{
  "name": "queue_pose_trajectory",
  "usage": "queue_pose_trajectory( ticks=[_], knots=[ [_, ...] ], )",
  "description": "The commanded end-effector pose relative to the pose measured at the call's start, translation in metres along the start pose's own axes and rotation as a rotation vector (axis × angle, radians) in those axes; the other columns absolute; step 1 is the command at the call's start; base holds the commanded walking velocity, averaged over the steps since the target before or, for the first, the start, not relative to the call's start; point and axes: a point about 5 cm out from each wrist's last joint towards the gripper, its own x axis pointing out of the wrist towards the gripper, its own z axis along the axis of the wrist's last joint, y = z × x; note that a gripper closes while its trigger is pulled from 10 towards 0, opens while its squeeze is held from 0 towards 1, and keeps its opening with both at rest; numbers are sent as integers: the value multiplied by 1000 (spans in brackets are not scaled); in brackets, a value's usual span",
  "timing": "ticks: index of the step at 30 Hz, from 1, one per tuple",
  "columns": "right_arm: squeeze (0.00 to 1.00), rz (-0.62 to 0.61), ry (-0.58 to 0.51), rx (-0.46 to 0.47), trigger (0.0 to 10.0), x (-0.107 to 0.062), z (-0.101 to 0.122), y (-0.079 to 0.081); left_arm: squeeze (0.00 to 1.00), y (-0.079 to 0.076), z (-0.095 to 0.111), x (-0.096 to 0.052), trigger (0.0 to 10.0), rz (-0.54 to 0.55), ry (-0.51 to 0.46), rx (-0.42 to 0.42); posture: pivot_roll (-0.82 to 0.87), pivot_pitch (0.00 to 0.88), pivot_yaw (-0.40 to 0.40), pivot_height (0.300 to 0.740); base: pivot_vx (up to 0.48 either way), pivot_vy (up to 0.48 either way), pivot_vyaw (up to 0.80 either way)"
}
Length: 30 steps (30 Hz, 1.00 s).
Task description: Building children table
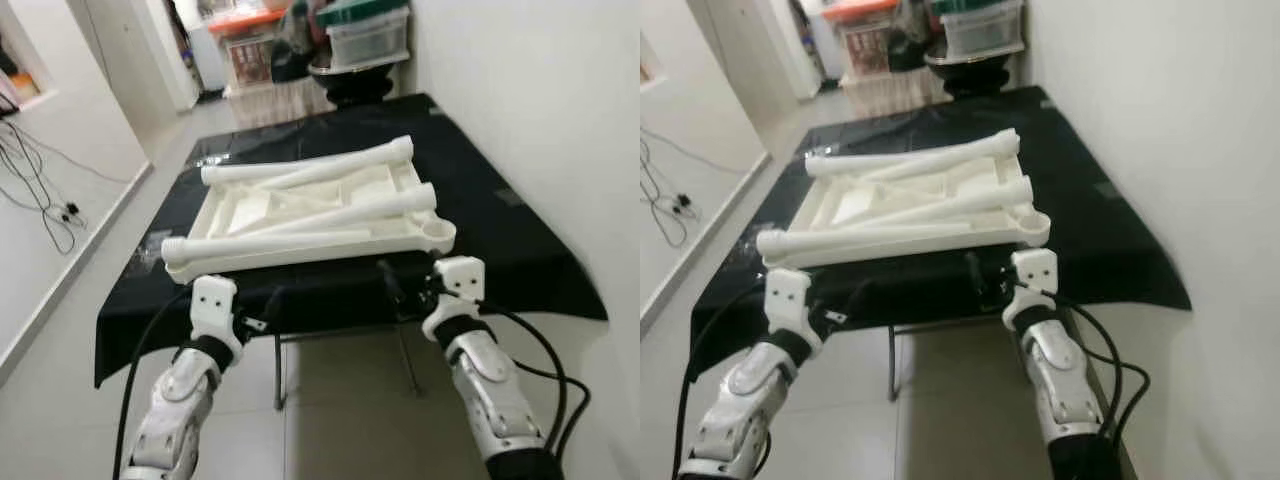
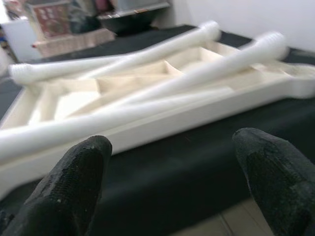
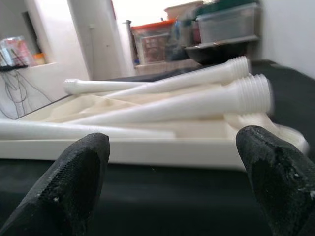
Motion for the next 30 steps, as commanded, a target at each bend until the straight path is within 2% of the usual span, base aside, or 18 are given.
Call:
queue_pose_trajectory(
  ticks=[1, 3, 4, 9, 14, 19, 22, 24, 25, 30],
  knots=[
    [0, 131, -54, -51, 10000, 14, 20, 18, 0, 10, -1, -4, 10000, 35, 21, 4, -74, 44, 114, 740, 281, 0, 800],
    [0, 135, -99, -59, 10000, 20, 35, 13, 0, 8, 0, -4, 10000, 29, 21, 0, -73, 45, 110, 740, 279, 0, 800],
    [0, 135, -99, -59, 10000, 20, 35, 13, 0, 8, 0, -4, 10000, 29, 21, 0, -73, 45, 110, 740, 281, 0, 800],
    [0, 80, -126, -116, 10000, 27, 52, 1, 0, 2, 0, -3, 10000, 0, 25, -12, -75, 50, 101, 740, 279, 0, 0],
    [0, 59, -107, -180, 10000, 29, 60, -13, 0, -11, 1, -4, 10000, -72, 30, -32, -74, 55, 94, 740, 281, 0, 0],
    [0, 79, -94, -212, 10000, 28, 62, -15, 0, -12, 1, -4, 10000, -79, 33, -34, -74, 55, 93, 740, 281, 0, 0],
    [0, 119, -44, -314, 10000, 29, 67, -22, 0, -15, 0, -5, 10000, -102, 42, -38, -73, 50, 91, 740, 282, 0, 0],
    [0, 120, -33, -318, 10000, 29, 70, -26, 0, -16, 0, -5, 10000, -110, 45, -39, -73, 48, 90, 740, 281, 0, 0],
    [0, 131, -18, -332, 10000, 30, 79, -34, 0, -19, -2, -6, 10000, -127, 52, -42, -74, 44, 88, 740, 277, 0, 0],
    [0, 170, 6, -375, 10000, 29, 95, -41, 0, -23, -4, -7, 10000, -148, 65, -47, -74, 39, 85, 740, 268, 0, 0]
  ],
)
